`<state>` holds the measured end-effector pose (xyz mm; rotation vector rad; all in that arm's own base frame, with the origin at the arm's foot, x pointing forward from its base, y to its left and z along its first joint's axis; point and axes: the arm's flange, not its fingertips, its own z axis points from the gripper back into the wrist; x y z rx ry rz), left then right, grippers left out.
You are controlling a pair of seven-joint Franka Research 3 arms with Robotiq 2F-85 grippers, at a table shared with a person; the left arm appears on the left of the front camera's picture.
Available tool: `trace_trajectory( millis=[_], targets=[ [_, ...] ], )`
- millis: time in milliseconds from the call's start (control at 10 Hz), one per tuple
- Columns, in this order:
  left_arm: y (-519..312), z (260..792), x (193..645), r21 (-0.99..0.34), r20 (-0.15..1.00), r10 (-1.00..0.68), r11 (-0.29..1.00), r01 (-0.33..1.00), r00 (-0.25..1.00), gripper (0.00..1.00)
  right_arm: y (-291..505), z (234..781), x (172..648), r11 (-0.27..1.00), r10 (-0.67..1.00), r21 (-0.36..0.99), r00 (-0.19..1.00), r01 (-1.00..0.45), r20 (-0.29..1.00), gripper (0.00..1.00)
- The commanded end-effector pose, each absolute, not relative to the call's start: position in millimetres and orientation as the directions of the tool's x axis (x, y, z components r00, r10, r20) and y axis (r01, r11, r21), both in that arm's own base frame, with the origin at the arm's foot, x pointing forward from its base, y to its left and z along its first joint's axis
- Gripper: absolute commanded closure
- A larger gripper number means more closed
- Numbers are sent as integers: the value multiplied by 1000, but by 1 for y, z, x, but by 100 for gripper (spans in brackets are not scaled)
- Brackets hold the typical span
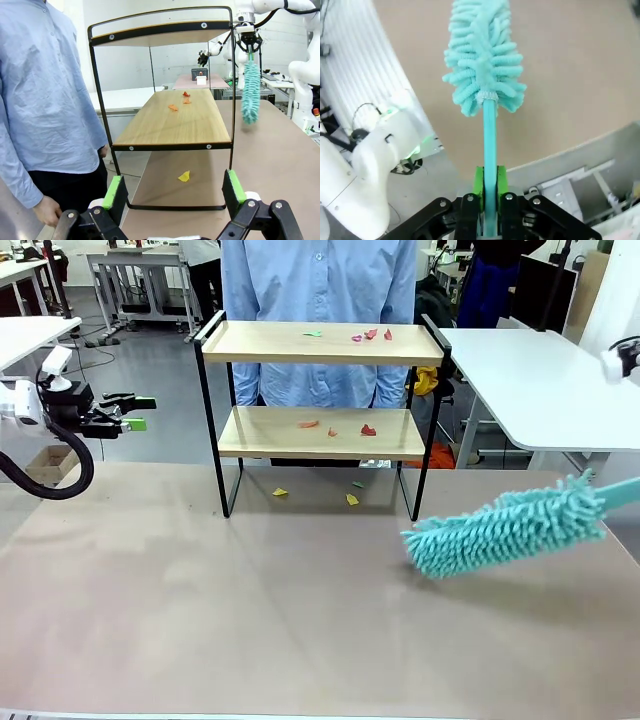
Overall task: Clean the shelf.
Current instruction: Clean the specific section of the Shelf indicated by the human with the Duster.
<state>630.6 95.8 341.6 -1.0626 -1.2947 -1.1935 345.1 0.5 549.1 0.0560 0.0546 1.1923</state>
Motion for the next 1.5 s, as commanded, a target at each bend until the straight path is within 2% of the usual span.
trace_trajectory(
  millis=[0,300,1400],
  targets=[
    [95,345,630,84,996,-43,114,990,-79,0,26,534,346,241,968,151,248,-959,29,87],
    [95,345,630,84,996,-43,114,990,-79,0,67,504,351,157,986,209,165,-965,19,87],
    [95,345,630,84,996,-43,114,990,-79,0,75,500,347,181,983,218,185,-959,-3,87]
  ],
)
